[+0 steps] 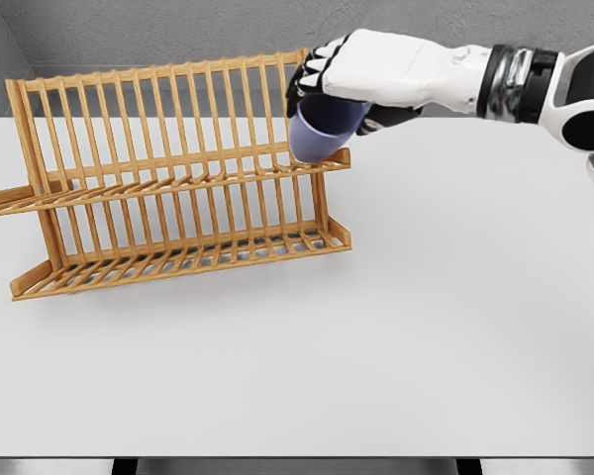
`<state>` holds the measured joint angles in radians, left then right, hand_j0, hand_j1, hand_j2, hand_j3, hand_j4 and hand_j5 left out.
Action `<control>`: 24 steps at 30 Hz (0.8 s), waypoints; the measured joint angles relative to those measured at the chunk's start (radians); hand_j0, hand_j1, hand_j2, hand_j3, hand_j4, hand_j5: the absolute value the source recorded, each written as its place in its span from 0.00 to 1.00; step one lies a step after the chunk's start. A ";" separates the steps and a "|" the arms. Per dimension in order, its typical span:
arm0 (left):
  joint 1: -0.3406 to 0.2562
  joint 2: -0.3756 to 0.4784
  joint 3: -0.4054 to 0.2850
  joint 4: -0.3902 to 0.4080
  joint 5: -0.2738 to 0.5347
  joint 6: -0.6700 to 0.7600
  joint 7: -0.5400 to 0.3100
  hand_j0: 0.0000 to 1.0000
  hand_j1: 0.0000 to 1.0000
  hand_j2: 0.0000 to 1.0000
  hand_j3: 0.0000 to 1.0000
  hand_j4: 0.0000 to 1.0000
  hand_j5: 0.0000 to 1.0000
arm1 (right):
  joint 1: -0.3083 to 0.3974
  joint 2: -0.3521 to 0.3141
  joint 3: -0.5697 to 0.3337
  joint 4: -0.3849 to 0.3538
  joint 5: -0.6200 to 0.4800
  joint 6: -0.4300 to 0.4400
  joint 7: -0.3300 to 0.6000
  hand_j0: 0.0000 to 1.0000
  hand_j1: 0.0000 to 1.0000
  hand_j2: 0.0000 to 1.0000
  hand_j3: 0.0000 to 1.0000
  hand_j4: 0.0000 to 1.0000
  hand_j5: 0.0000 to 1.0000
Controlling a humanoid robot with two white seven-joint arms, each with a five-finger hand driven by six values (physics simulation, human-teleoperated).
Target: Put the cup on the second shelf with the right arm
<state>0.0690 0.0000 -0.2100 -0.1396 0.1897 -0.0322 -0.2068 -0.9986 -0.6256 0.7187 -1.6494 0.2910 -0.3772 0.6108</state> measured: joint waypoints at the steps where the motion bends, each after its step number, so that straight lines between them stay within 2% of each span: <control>1: 0.000 0.000 0.000 0.000 0.000 0.000 0.000 1.00 1.00 1.00 1.00 1.00 1.00 | 0.000 0.000 0.003 -0.001 0.001 0.000 -0.001 0.62 0.62 0.62 0.62 0.62 0.62; 14: 0.000 0.000 0.000 0.000 0.000 0.000 0.000 1.00 1.00 1.00 1.00 1.00 1.00 | 0.003 0.000 0.051 0.012 0.004 0.008 -0.003 0.65 0.65 0.65 0.65 0.65 0.65; 15: 0.000 0.000 0.000 0.000 0.000 0.000 0.000 1.00 1.00 1.00 1.00 1.00 1.00 | 0.003 0.000 0.053 0.013 0.004 0.008 -0.003 0.72 0.72 0.72 0.72 0.72 0.72; 16: 0.000 0.000 0.000 0.000 0.000 0.000 0.000 1.00 1.00 1.00 1.00 1.00 1.00 | 0.002 -0.001 0.055 0.013 0.005 0.008 -0.002 1.00 1.00 1.00 1.00 1.00 1.00; 20: 0.000 0.000 0.000 0.000 0.000 0.000 0.000 1.00 1.00 1.00 1.00 1.00 1.00 | -0.005 -0.004 0.049 0.009 0.007 0.004 0.000 1.00 1.00 1.00 1.00 1.00 1.00; 24: 0.000 0.000 0.000 0.000 0.000 0.000 0.000 1.00 1.00 1.00 1.00 1.00 1.00 | -0.005 -0.006 -0.031 -0.004 0.005 0.001 0.000 1.00 1.00 1.00 1.00 1.00 1.00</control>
<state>0.0690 0.0000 -0.2101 -0.1396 0.1897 -0.0322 -0.2068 -1.0032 -0.6313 0.6876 -1.6532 0.2965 -0.3764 0.6112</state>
